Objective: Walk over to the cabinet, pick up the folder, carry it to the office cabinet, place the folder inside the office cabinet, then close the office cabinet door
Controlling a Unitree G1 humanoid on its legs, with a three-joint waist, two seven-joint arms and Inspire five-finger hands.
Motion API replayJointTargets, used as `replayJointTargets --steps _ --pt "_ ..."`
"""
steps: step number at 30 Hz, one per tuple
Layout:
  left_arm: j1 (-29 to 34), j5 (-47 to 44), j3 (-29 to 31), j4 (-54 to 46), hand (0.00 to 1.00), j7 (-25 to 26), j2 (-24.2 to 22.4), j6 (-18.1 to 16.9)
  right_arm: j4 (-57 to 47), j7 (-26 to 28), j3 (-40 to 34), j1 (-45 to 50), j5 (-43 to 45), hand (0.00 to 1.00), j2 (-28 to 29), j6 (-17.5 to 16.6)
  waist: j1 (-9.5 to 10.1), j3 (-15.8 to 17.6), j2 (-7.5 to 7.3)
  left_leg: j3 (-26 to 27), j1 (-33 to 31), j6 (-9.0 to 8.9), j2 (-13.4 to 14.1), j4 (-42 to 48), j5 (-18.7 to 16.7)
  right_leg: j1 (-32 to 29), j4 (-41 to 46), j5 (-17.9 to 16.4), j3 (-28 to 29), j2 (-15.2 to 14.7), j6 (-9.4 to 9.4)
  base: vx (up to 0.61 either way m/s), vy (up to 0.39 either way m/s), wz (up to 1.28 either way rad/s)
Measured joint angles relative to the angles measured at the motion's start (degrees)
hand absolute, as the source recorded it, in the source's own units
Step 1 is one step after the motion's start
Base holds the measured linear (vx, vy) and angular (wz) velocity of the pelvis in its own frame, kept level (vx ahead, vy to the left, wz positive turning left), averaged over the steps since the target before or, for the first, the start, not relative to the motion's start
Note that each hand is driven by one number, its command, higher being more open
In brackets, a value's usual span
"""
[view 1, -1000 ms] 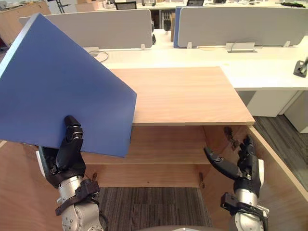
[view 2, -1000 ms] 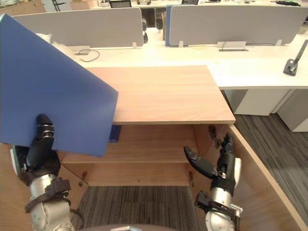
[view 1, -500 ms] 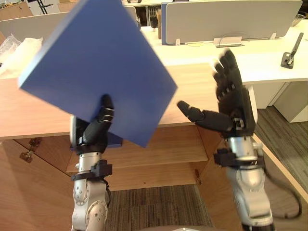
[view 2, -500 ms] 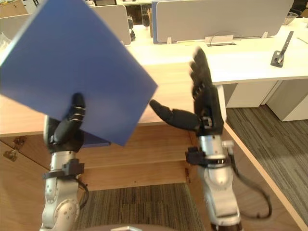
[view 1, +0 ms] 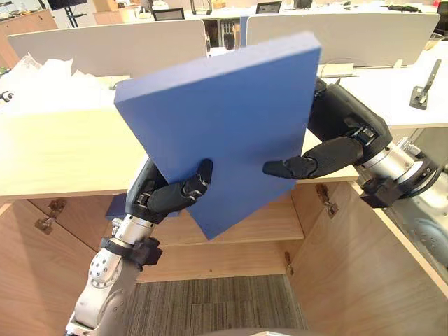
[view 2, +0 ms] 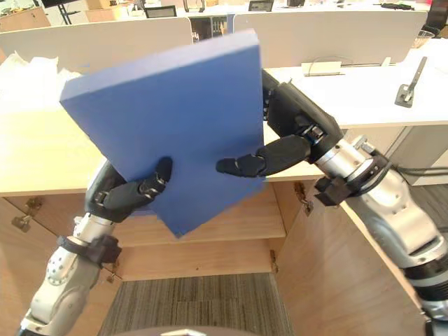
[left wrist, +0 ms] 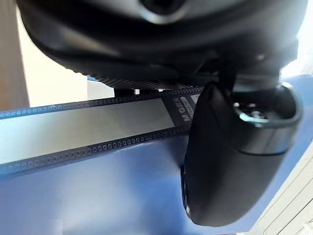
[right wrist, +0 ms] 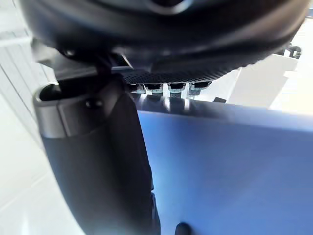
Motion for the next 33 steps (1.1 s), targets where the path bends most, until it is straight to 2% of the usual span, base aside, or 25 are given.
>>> replayJointTargets --steps 2,7,8,15,22,23,28,30,33 --pt "0.6 -0.7 -1.1 -0.4 0.00 -1.7 4.2 0.0 0.1 1.0 0.8 -1.1 2.0 1.00 -2.7 0.1 0.01 -0.3 -0.45 0.0 -0.1 -0.02 0.0 0.0 0.1 -0.1 0.0 0.0 0.0 0.0 0.00 -0.02 -0.003 0.00" --pt "2.5 -2.5 -1.1 -0.8 0.00 -2.0 6.3 0.0 0.2 2.6 2.2 -1.1 3.9 1.00 -5.7 0.6 0.04 -0.7 -1.12 0.0 -0.1 -0.01 0.0 0.0 0.1 -0.1 0.0 0.0 0.0 -0.1 0.02 -0.02 -0.001 0.00" --pt "2.7 -3.2 -1.1 -0.8 0.00 -2.2 7.4 0.0 0.2 3.0 3.1 -1.1 5.8 0.00 -7.0 0.8 0.12 -0.7 -1.20 0.0 -0.1 0.02 -0.1 0.0 0.1 -0.1 0.0 0.0 -0.1 -0.1 0.03 -0.04 -0.001 0.00" --pt "2.7 -4.4 -1.1 -0.3 0.00 -3.4 12.3 0.1 0.2 9.6 7.6 1.3 17.0 0.00 -14.4 4.3 0.78 -0.7 -2.15 0.0 -0.3 0.10 -0.1 0.0 0.3 -0.3 0.0 0.1 -0.1 -0.1 0.08 -0.04 -0.002 0.00" --pt "2.6 -4.6 -2.9 0.2 0.00 -3.5 10.7 0.1 0.8 9.8 8.7 2.0 17.2 0.00 -14.4 4.5 1.77 -0.8 -2.64 -0.4 -0.4 0.16 -0.2 0.0 0.3 -0.2 0.0 0.1 -0.6 -0.3 0.08 -0.01 0.000 0.03" --pt "2.7 -4.7 -3.7 0.4 1.00 -3.5 10.4 0.1 0.9 9.7 8.6 2.3 17.2 0.00 -14.4 4.4 1.85 -0.8 -2.70 -0.6 -0.5 0.19 -0.3 0.0 0.4 -0.1 0.0 0.1 -0.8 -0.3 0.08 -0.01 0.000 0.11" --pt "2.9 -6.7 -7.2 2.8 1.00 -4.0 7.2 0.7 0.9 8.8 8.5 3.6 16.0 0.00 -13.7 4.3 1.94 -1.0 -2.92 -1.3 -1.0 0.28 -0.4 0.0 0.6 -0.3 0.1 0.1 -1.5 -0.4 0.08 -0.03 -0.003 0.07" --pt "3.0 -9.1 -8.9 5.0 1.00 -5.6 7.5 0.6 0.9 8.8 8.6 4.5 13.8 0.00 -12.8 4.3 1.88 -1.1 -2.91 -1.3 -1.0 0.28 -0.3 0.0 0.6 -0.4 0.2 0.1 -1.5 -0.4 0.08 -0.04 -0.001 -0.01" --pt "3.9 -14.0 -14.8 10.2 1.00 -10.1 9.5 2.4 0.4 9.7 8.7 5.2 6.2 0.00 -9.5 4.9 1.27 -1.2 -2.84 -1.1 -1.5 0.31 -0.4 0.0 0.8 -1.3 0.6 0.1 -1.3 -0.4 0.09 -0.04 0.002 -0.05"
